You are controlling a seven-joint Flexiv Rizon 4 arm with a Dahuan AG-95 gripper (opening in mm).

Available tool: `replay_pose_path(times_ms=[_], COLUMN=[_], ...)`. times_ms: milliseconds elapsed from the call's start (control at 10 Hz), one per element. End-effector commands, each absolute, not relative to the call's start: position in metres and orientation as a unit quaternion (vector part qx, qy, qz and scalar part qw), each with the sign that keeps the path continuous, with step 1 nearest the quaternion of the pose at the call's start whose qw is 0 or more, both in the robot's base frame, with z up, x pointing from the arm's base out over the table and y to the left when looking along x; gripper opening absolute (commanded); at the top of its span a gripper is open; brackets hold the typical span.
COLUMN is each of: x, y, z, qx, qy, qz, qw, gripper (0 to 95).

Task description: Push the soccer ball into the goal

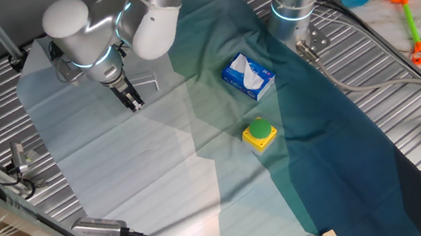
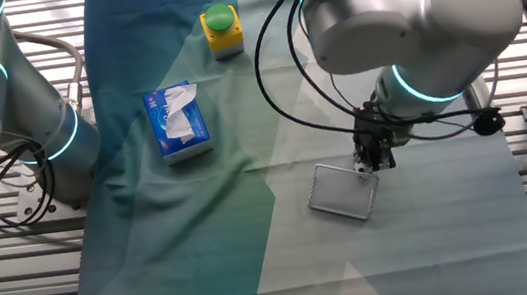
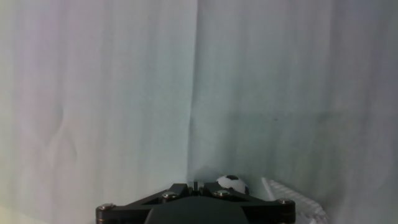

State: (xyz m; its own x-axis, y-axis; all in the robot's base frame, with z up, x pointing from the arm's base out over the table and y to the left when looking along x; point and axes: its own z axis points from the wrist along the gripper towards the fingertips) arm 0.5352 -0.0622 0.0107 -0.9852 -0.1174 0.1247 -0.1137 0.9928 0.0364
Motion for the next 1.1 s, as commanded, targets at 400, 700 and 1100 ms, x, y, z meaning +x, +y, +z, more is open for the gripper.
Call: replay_pose_path(times_ms=[400,700,1100], x=[0.532,0.543,0.55], y=[-0.067,-0.061,-0.059], z=[0.016,0.016,0.014], qx=[0.065,0.054,0.056], qy=[-0.996,-0.996,-0.996], qz=[-0.019,-0.035,-0.033], qw=[0.064,0.062,0.062], gripper=[0.0,0.0,0.0])
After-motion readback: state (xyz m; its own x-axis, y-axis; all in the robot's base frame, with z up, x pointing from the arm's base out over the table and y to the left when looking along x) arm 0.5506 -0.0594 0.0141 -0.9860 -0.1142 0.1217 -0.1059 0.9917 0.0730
